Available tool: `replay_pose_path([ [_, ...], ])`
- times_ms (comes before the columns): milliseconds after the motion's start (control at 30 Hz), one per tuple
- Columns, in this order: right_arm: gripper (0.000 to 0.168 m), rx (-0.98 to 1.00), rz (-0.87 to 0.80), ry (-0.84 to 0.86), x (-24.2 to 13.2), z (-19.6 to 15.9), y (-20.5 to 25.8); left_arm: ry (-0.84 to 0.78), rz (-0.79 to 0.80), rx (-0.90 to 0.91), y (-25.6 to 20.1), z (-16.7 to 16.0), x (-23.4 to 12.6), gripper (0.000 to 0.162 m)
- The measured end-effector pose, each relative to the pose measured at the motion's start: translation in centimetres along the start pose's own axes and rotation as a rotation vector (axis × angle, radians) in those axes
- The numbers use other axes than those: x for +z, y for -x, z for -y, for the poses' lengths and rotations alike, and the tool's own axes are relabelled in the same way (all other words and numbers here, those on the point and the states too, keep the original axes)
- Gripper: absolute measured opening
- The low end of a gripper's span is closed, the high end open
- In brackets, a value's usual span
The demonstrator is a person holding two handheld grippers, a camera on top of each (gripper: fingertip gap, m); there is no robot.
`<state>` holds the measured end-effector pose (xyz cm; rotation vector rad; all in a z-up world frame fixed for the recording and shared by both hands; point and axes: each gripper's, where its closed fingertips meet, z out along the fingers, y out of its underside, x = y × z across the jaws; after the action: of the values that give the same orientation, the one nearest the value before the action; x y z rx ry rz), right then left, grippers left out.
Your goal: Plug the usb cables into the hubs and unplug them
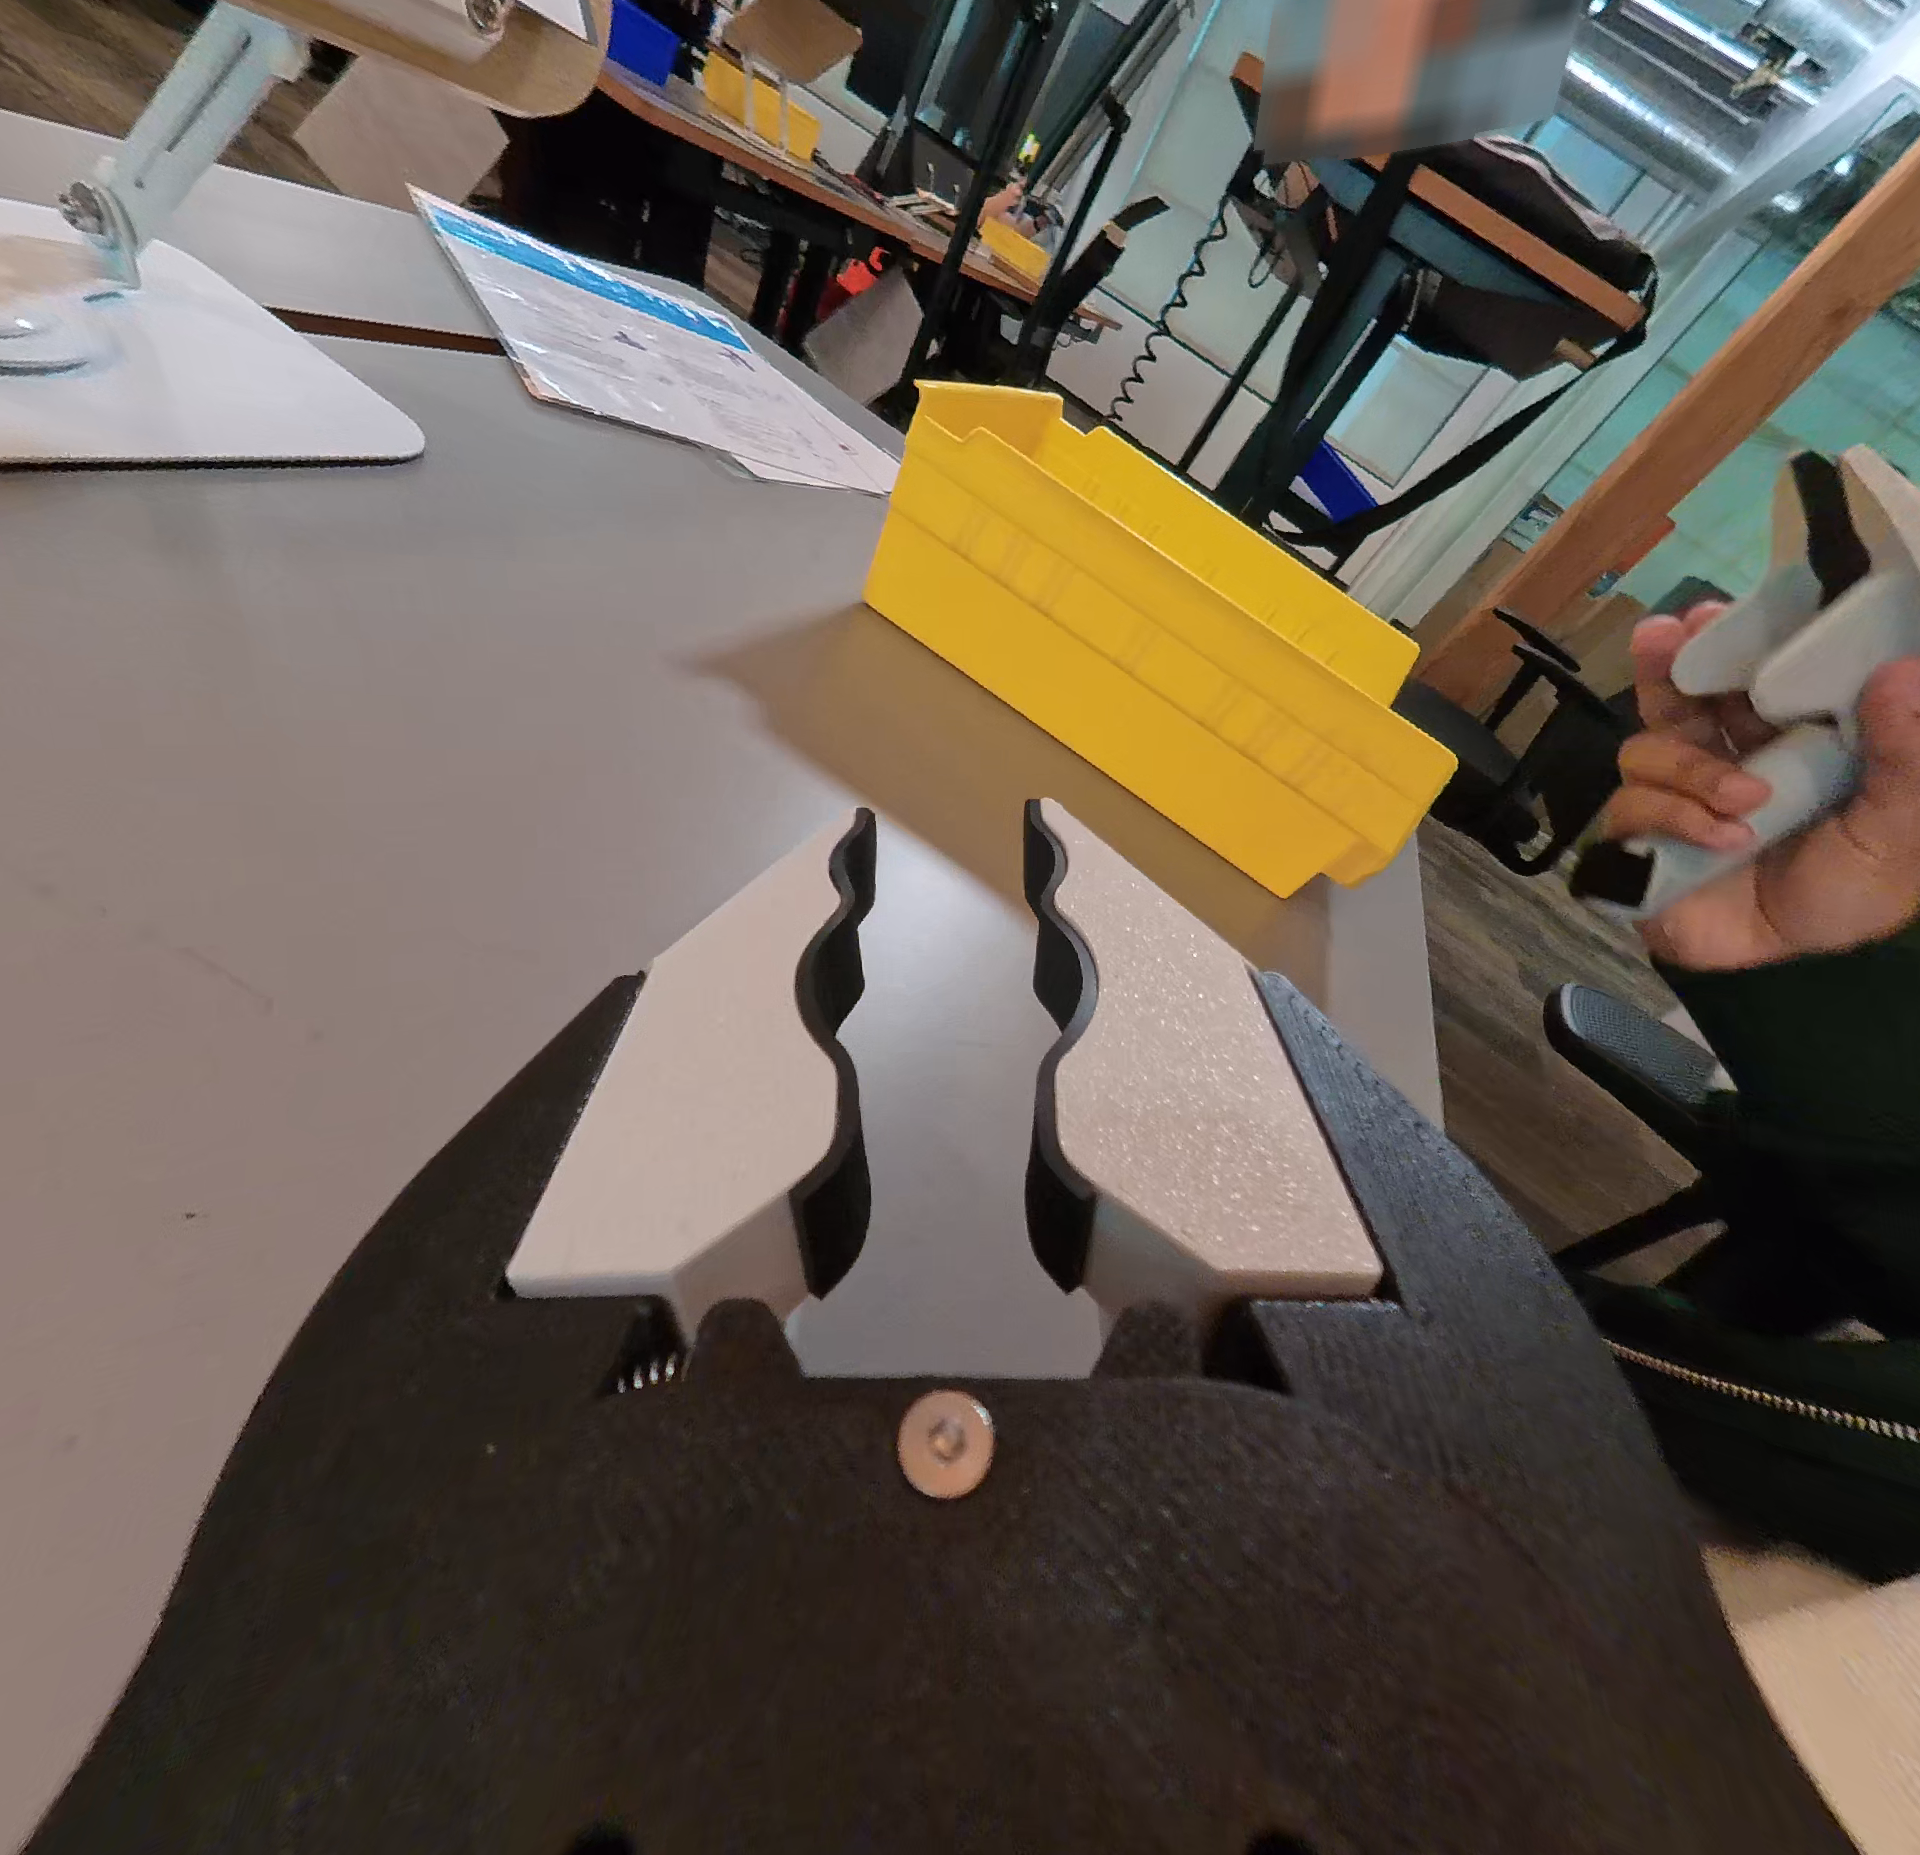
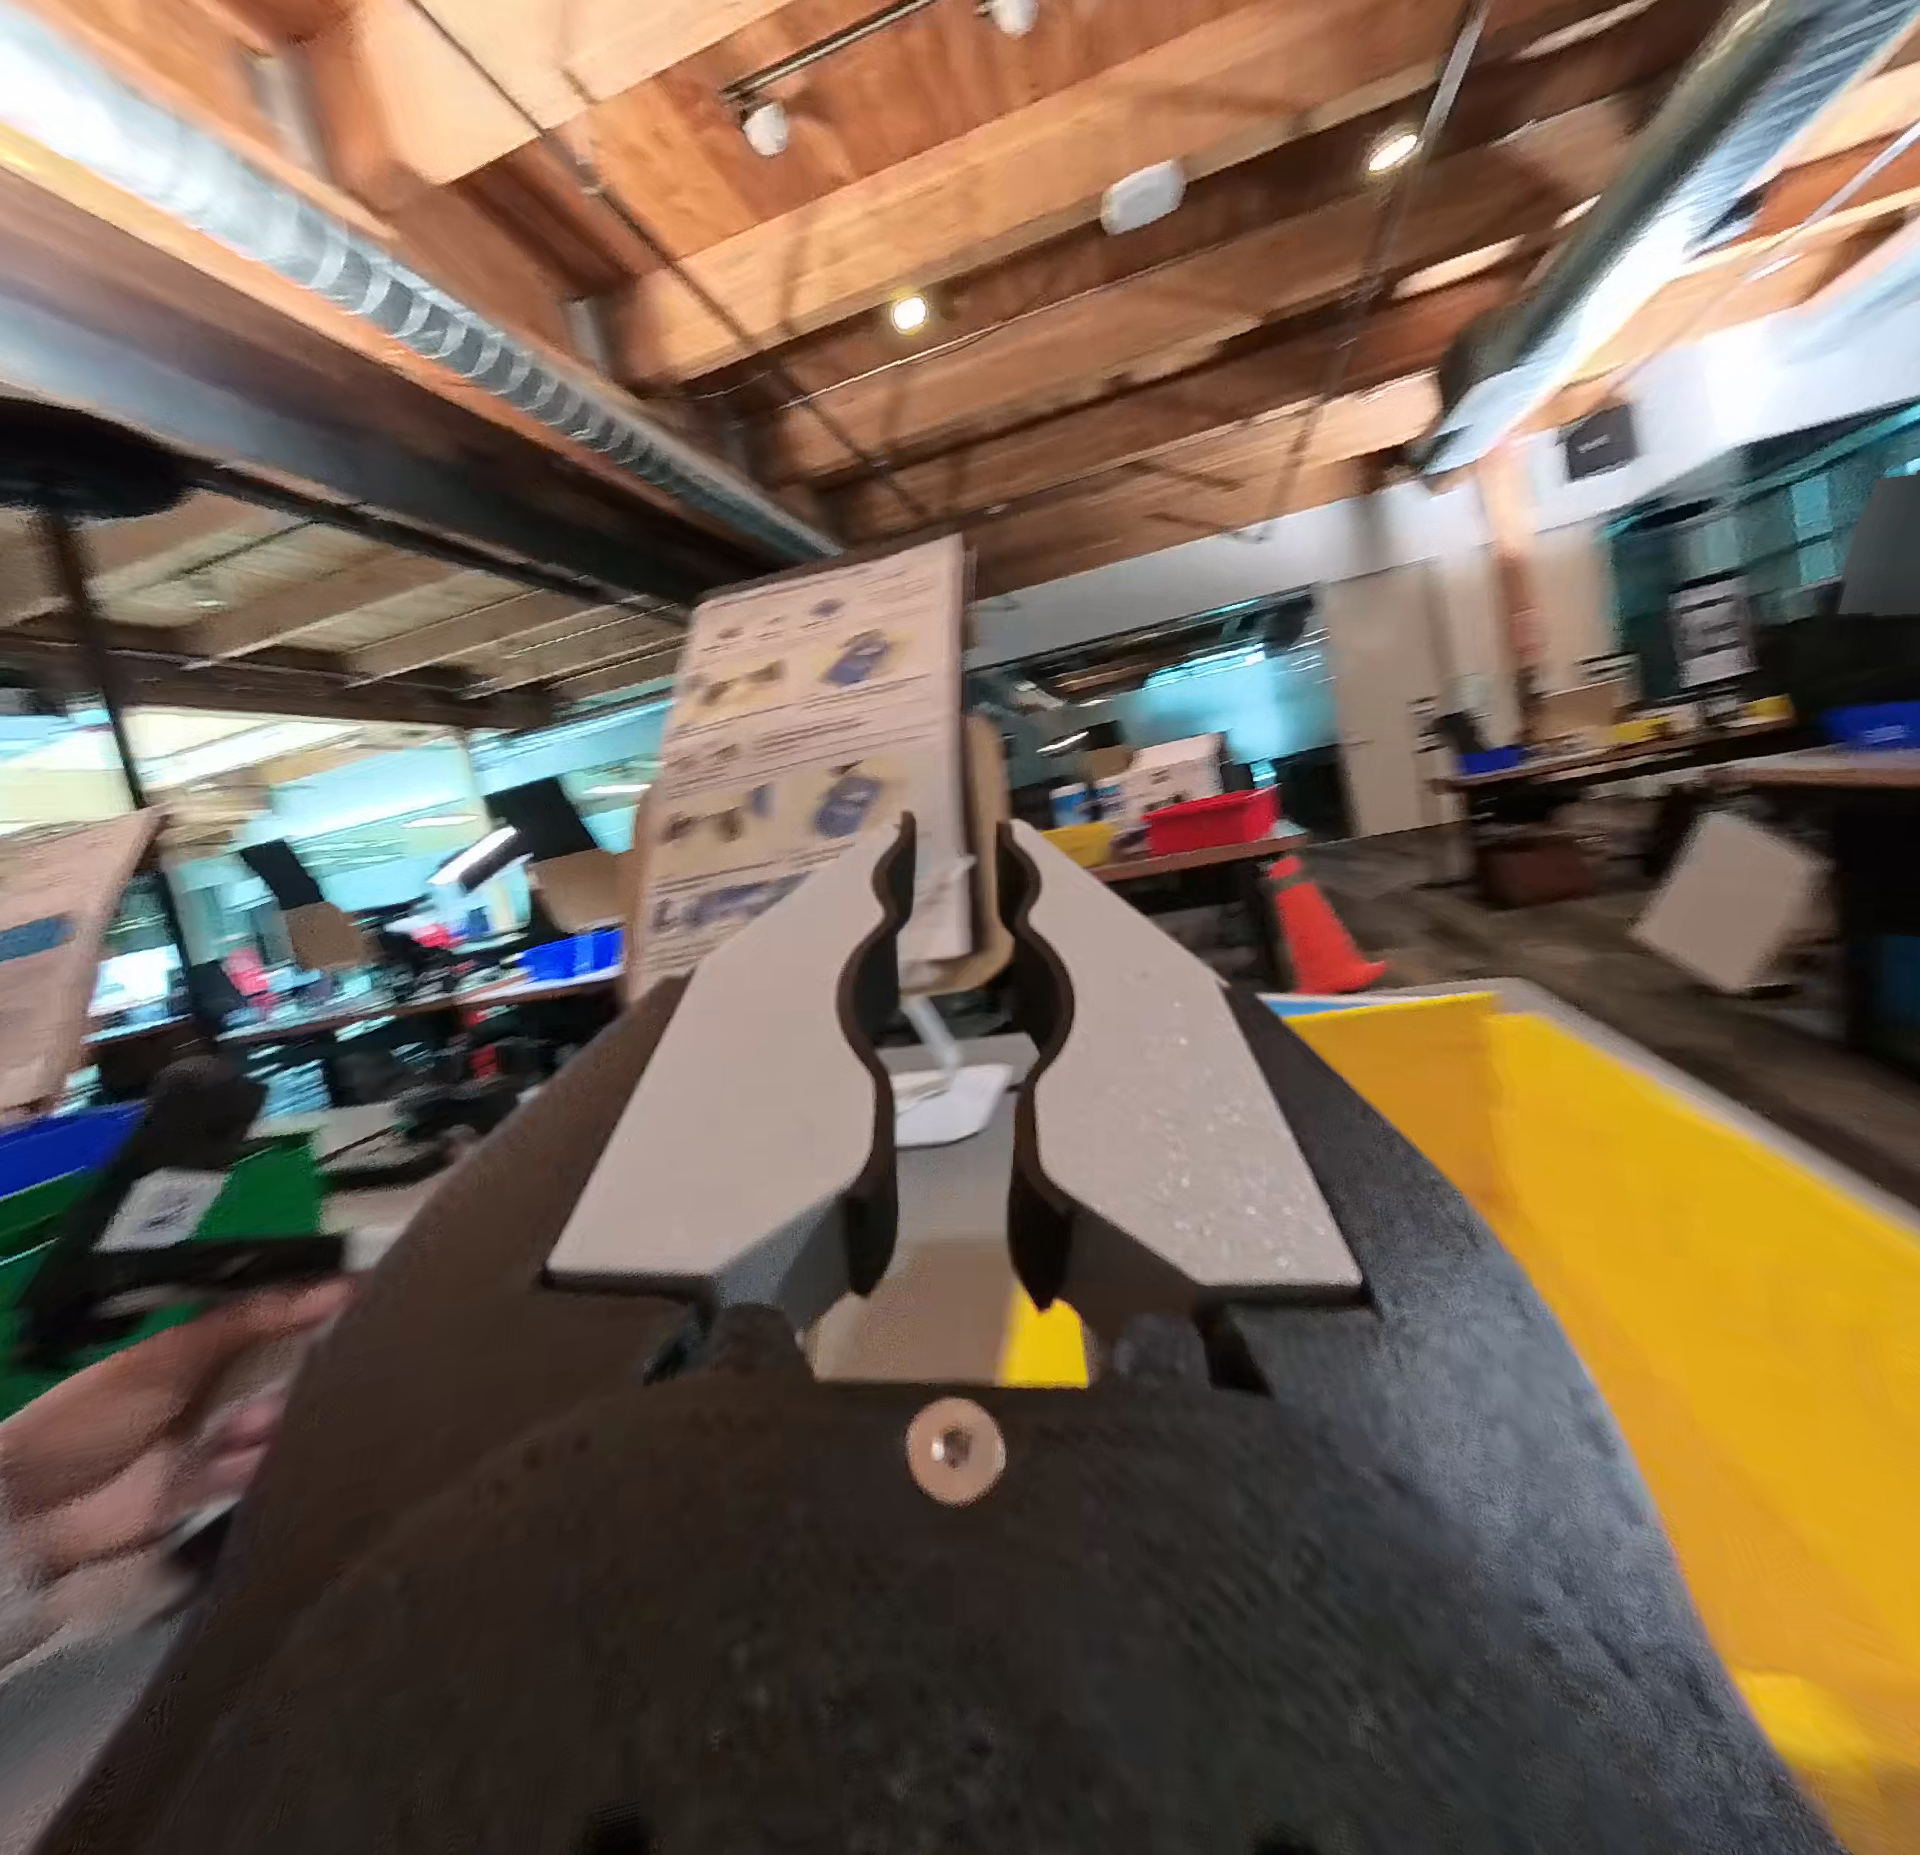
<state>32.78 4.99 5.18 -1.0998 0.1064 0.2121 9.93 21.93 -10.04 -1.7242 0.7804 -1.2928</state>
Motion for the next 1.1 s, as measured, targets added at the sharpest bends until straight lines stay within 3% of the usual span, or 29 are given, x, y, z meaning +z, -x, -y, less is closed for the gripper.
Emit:
replay_pose_path([
  [133,0.014,-0.018,0.189,0.153,0.6,-5.5,6.9,-0.051,0.058,0.018,0.8,0.9,-0.5,0.027],
  [267,0.015,-0.073,0.311,0.284,0.3,-9.9,10.7,-0.066,0.057,-0.013,1.1,1.2,-0.7,0.028],
  [500,0.018,0.044,0.343,0.393,0.1,-12.7,10.7,-0.071,0.050,-0.007,0.6,1.4,-0.9,0.028],
  [600,0.020,0.076,0.330,0.410,0.3,-13.2,10.2,-0.211,0.131,0.076,0.7,4.4,-2.8,0.018],
  [667,0.021,0.079,0.329,0.428,0.3,-13.8,10.2,-0.347,0.211,0.115,0.8,7.2,-5.6,0.016],
  [767,0.022,0.052,0.348,0.457,0.5,-14.8,10.9,-0.380,0.280,0.109,1.4,9.8,-10.7,0.016],
  [933,0.023,0.105,0.399,0.497,2.1,-16.8,13.3,-0.444,0.566,0.189,5.6,15.1,-24.7,0.005],
  [1033,0.023,0.151,0.436,0.518,4.5,-18.3,14.9,-0.368,0.742,0.291,8.9,16.8,-32.4,0.001],
  [1100,0.023,0.162,0.464,0.532,6.4,-19.6,16.1,-0.171,0.786,0.294,11.7,15.9,-34.9,0.004],
])
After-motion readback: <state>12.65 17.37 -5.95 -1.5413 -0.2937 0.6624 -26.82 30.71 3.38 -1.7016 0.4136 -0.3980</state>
